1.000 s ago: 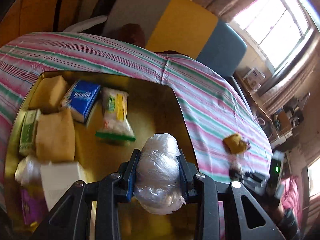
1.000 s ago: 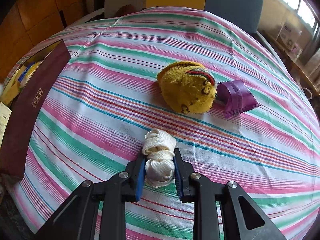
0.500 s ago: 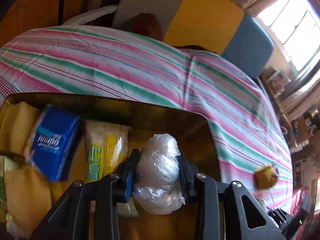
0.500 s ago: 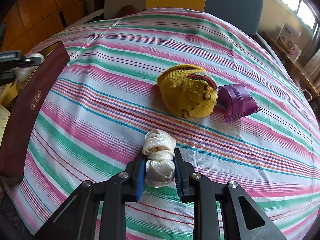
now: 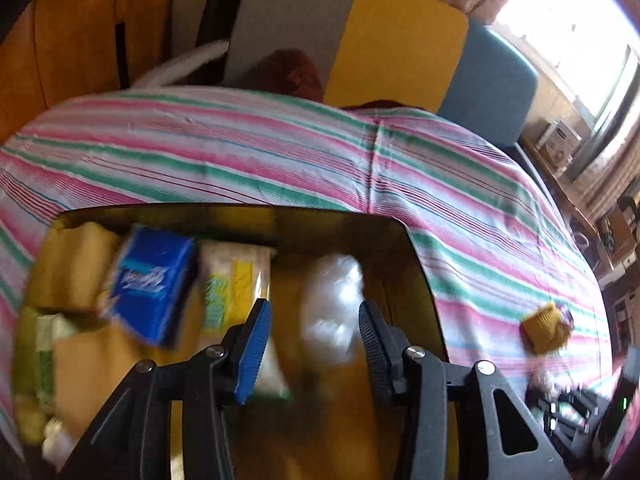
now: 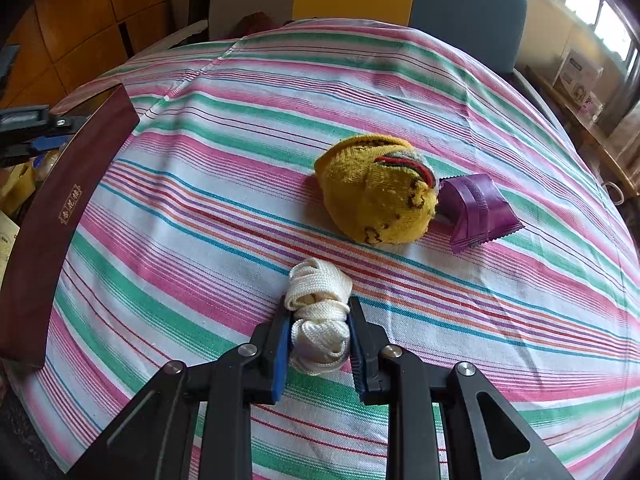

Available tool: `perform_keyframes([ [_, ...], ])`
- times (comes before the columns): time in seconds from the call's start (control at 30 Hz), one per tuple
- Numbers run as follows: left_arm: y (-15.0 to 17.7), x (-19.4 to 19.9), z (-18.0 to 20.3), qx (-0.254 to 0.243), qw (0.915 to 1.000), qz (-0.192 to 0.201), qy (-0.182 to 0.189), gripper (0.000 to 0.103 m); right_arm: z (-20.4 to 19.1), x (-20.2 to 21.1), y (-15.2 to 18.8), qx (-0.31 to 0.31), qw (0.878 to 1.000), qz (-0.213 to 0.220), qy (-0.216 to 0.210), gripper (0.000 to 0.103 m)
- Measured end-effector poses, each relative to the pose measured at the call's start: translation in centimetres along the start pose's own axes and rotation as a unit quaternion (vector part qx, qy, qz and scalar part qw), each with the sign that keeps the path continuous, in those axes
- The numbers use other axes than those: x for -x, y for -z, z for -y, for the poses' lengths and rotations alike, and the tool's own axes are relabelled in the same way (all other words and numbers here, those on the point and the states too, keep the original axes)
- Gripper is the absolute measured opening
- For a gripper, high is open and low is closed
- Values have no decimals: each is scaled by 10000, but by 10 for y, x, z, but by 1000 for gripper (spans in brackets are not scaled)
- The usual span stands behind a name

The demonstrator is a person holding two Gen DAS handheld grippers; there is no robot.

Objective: Organize objects
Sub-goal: 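Release the plastic bag in the gold tray with the left tool while the right tool holds the white bundle, then carry the white bundle into the gold tray and open the right tool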

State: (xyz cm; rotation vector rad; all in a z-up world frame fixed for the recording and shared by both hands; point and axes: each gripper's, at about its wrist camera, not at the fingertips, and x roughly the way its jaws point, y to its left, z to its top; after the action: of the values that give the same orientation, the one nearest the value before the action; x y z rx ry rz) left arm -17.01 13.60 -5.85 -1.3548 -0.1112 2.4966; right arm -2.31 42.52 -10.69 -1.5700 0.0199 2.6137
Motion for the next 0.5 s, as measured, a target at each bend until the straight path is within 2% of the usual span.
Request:
perform_keyframes([
  [0.2, 38, 46, 9, -457, 9985, 278, -90, 46, -2, 0, 0, 67, 10000, 18, 55, 26],
  [0.5, 76, 81, 7, -727, 9959, 455, -292, 46, -5, 1, 2, 156, 9997, 72, 157, 26],
])
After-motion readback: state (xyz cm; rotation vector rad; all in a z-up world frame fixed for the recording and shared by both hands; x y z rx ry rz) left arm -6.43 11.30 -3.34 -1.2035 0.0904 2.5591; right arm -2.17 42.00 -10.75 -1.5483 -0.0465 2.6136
